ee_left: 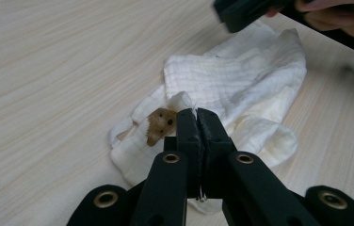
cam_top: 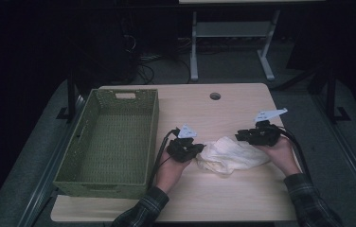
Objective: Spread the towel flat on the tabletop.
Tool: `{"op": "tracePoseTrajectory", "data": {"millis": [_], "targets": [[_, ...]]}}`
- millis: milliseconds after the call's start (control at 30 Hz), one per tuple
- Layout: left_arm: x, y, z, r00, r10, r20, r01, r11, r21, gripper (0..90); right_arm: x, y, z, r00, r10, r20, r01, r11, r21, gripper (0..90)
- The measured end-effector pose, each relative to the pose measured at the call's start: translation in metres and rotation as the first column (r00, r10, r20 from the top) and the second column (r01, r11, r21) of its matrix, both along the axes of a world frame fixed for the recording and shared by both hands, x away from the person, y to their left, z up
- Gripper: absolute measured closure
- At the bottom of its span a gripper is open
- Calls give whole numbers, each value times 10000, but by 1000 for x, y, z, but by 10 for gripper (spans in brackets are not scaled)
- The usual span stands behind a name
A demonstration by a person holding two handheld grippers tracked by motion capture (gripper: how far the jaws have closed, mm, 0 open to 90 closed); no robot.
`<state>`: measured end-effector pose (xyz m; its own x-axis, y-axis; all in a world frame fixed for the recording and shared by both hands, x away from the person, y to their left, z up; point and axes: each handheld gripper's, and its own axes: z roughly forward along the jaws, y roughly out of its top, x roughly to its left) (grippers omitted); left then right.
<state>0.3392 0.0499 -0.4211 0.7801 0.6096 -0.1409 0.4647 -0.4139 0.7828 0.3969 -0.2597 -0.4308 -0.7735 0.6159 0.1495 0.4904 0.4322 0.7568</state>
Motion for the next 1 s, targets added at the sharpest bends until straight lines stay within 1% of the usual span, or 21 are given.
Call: {"op": "tracePoseTrajectory", "data": {"millis": [33, 100, 167, 300, 400, 433, 533, 567, 633, 667, 700, 733, 767, 867, 1000], "targets": [[0, 0, 0, 10000, -6, -14, 6, 10000, 10, 882, 4, 6, -2, 10000, 74, -63, -75, 10000, -34, 719], [0, 1, -1, 10000, -50, -37, 50, 10000, 69, 882, 12, 15, -7, 9997, 183, -152, -187, 9995, -250, 717], [0, 1, -2, 9999, -90, -58, 90, 9999, 100, 882, 19, 22, -14, 9995, 191, -239, -199, 9992, -349, 708], [0, -1, -3, 9999, -100, -90, 101, 9999, 88, 881, 30, 30, -28, 9986, 111, -508, -136, 9986, -503, 691], [0, -1, -4, 9998, -138, -122, 140, 9998, 118, 881, 34, 34, -36, 9978, -2, -665, -38, 9982, -592, 683], [0, -1, -4, 9998, -136, -125, 138, 9998, 118, 881, 36, 34, -39, 9975, 57, -700, -101, 9980, -618, 692], [0, -1, -4, 9999, -85, -126, 86, 9999, 89, 879, 35, 35, -41, 9970, 54, -778, -108, 9975, -694, 846], [0, -1, -4, 9999, -19, -122, 19, 10000, 56, 874, 34, 34, -40, 9984, 101, -563, -144, 9970, -764, 868], [0, 0, -4, 10000, 80, -39, -80, 9999, 144, 832, 31, 30, -34, 9991, 98, -412, -121, 9984, -561, 883], [1, 1, -4, 10000, 95, 14, -96, 9997, 222, 813, 29, 27, -30, 9997, 116, -231, -127, 9988, -482, 884], [0, 1, -4, 9998, 213, 42, -214, 9997, 118, 791, 27, 23, -25, 9999, 111, -73, -114, 9989, -455, 886], [1, 2, -4, 9997, 228, 85, -230, 9995, 209, 762, 24, 18, -20, 10000, -6, -20, 5, 9992, -406, 887], [1, 2, -4, 9995, 301, 113, -304, 9992, 242, 745, 22, 11, -15, 9998, -42, 177, 49, 9992, -399, 887], [1, 4, -4, 9984, 529, 187, -533, 9983, 229, 695, 11, -12, -2, 9986, -385, 367, 389, 9992, -101, 887], [2, 4, -5, 9978, 637, 197, -642, 9976, 258, 658, -6, -44, 7, 9944, -867, 605, 867, 9962, 22, 887]]}}
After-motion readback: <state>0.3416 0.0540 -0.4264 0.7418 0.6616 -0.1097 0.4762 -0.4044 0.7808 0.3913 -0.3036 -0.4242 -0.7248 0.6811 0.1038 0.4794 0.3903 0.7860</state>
